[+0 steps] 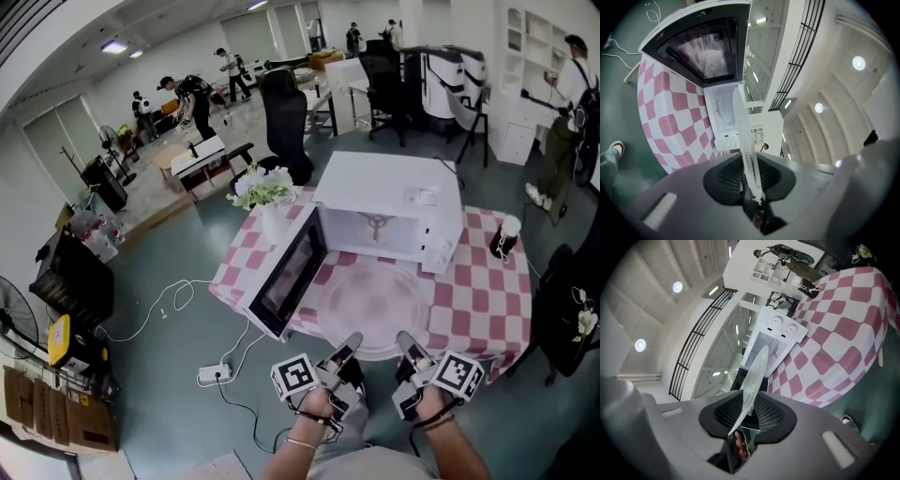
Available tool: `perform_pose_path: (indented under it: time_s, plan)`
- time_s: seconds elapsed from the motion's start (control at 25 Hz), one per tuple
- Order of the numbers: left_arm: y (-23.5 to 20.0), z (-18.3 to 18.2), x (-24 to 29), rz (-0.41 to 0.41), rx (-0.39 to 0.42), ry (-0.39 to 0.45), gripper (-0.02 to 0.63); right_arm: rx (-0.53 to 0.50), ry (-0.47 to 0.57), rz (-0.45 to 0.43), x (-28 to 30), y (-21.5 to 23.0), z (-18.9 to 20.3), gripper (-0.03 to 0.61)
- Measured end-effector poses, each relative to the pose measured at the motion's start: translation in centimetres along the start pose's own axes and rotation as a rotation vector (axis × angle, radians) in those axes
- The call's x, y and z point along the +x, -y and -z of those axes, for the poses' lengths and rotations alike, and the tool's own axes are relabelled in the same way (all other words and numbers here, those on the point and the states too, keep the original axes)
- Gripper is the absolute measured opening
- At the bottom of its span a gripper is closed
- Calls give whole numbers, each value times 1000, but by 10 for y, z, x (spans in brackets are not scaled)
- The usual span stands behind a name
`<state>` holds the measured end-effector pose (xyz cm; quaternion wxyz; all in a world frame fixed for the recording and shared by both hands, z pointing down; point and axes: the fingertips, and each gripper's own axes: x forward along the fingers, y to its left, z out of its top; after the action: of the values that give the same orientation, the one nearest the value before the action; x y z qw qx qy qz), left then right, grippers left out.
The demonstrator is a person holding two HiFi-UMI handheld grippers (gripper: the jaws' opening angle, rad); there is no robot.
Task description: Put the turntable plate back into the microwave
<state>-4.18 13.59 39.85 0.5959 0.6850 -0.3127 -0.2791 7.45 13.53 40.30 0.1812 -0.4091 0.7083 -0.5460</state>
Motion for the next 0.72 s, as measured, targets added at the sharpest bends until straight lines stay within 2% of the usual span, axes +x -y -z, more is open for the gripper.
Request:
perform_pose_path:
  time_s: [0.28, 0.48, 0.6, 0.72]
  plan:
    - [-11, -53, 44, 17, 25, -19, 48, 1, -4, 45, 57, 3, -31, 78]
    - [-23, -84, 72, -1, -7, -22, 49, 7, -5, 75, 96, 8, -51, 78]
    - [-30, -100, 85, -2, -7, -27, 49, -2, -6, 49, 118, 7, -60, 78]
    - [-36, -110, 94, -13, -24, -29, 48, 17, -1, 97, 128, 17, -66, 78]
